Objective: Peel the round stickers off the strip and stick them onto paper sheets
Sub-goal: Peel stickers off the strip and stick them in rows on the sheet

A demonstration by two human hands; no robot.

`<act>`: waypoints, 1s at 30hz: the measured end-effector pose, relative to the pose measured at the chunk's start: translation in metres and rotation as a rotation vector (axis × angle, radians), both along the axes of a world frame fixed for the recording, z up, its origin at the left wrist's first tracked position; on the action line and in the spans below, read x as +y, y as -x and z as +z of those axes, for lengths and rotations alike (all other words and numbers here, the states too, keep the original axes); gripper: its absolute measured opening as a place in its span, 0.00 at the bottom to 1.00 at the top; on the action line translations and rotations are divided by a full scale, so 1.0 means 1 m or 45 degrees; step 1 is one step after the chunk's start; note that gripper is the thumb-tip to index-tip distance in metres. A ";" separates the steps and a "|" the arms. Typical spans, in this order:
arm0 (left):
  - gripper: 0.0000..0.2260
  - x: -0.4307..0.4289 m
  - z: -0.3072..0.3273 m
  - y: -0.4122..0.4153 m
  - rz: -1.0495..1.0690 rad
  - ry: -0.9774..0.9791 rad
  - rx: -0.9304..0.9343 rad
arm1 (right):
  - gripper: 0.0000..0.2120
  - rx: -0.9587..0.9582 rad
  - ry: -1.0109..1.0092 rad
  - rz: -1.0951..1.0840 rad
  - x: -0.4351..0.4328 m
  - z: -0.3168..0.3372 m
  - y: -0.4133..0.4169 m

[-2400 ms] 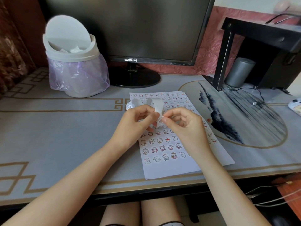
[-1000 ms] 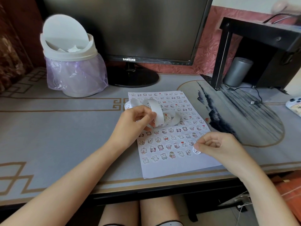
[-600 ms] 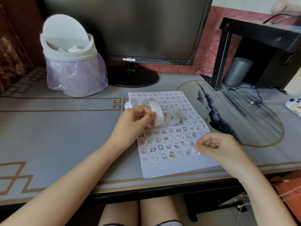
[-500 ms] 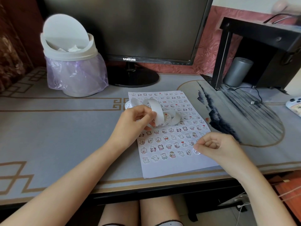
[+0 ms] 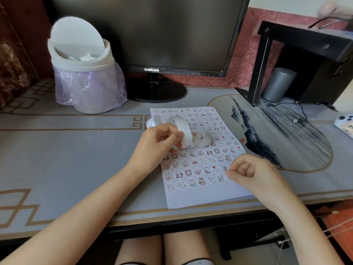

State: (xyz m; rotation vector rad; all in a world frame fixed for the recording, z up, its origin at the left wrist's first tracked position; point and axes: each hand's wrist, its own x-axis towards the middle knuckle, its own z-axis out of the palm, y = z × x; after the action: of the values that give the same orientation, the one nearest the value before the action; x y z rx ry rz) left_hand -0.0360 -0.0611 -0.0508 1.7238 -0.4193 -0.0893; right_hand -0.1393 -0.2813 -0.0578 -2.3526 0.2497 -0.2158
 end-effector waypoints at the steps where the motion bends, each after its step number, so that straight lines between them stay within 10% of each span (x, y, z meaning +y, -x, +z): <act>1: 0.08 0.000 0.000 0.000 -0.001 0.000 -0.001 | 0.07 -0.010 0.002 0.003 0.000 0.000 0.001; 30: 0.08 0.000 -0.001 -0.001 0.007 -0.030 -0.019 | 0.13 0.023 -0.232 0.045 -0.012 -0.007 -0.001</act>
State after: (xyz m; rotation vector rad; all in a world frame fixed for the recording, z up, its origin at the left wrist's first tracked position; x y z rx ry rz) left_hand -0.0353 -0.0613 -0.0518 1.7499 -0.4255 -0.0779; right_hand -0.1384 -0.2934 -0.0646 -2.1772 0.2268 -0.1488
